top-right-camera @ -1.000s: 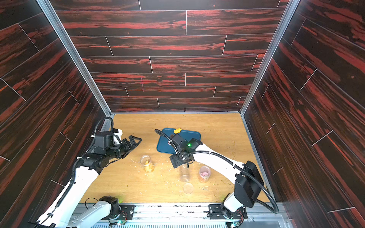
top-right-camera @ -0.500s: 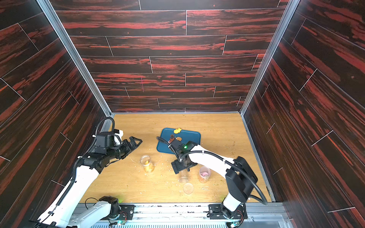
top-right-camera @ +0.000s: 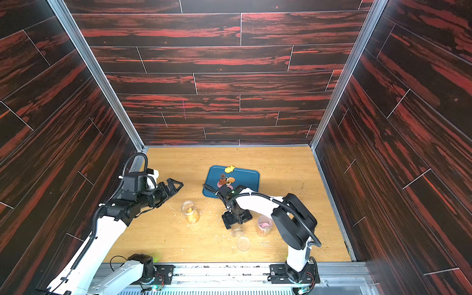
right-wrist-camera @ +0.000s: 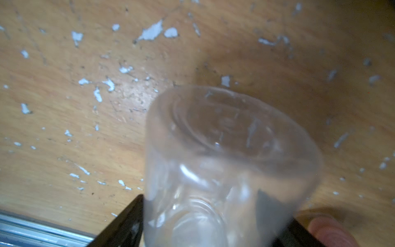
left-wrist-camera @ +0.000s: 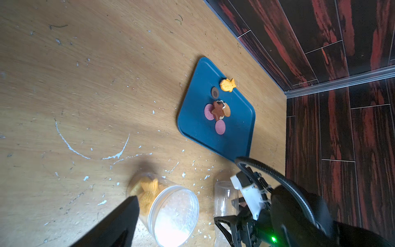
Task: Pour the cookies out of the jar
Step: Adjust the jar at the center of the board.
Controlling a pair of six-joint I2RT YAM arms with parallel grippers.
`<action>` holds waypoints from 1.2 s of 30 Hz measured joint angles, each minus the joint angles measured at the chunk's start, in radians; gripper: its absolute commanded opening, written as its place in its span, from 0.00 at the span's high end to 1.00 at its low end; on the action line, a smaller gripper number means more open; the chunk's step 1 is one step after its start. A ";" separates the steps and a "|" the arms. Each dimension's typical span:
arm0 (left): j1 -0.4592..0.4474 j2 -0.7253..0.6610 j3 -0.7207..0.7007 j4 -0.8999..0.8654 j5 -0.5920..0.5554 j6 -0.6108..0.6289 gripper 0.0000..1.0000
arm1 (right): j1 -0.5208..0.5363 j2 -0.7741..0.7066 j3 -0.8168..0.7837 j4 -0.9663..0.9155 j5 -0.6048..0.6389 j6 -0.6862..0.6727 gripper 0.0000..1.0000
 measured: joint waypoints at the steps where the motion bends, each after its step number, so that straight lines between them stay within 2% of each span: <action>1: 0.000 -0.004 0.000 -0.002 -0.001 0.000 0.00 | -0.001 0.003 0.003 0.000 -0.005 -0.001 0.28; 11: 0.000 -0.022 -0.013 -0.029 -0.014 0.005 0.00 | -0.029 0.002 0.015 -0.007 -0.043 -0.012 0.32; 17: 0.000 -0.022 -0.013 -0.029 -0.010 0.032 0.00 | -0.080 -0.012 0.015 -0.008 -0.130 -0.012 0.35; 21: 0.000 -0.029 -0.009 -0.036 0.010 0.114 0.01 | -0.138 -0.035 0.018 -0.006 -0.242 -0.003 0.36; 25: -0.014 -0.084 0.015 -0.079 0.008 0.248 0.01 | -0.191 -0.056 0.029 -0.012 -0.355 0.012 0.35; 28: -0.067 -0.148 0.048 -0.103 0.007 0.365 0.01 | -0.224 -0.067 0.046 -0.014 -0.450 0.036 0.35; 32: -0.188 -0.211 0.081 -0.112 0.006 0.514 0.01 | -0.268 -0.074 0.076 -0.016 -0.588 0.084 0.35; 36: -0.327 -0.201 0.117 -0.135 -0.011 0.629 0.01 | -0.325 -0.087 0.104 0.000 -0.726 0.151 0.35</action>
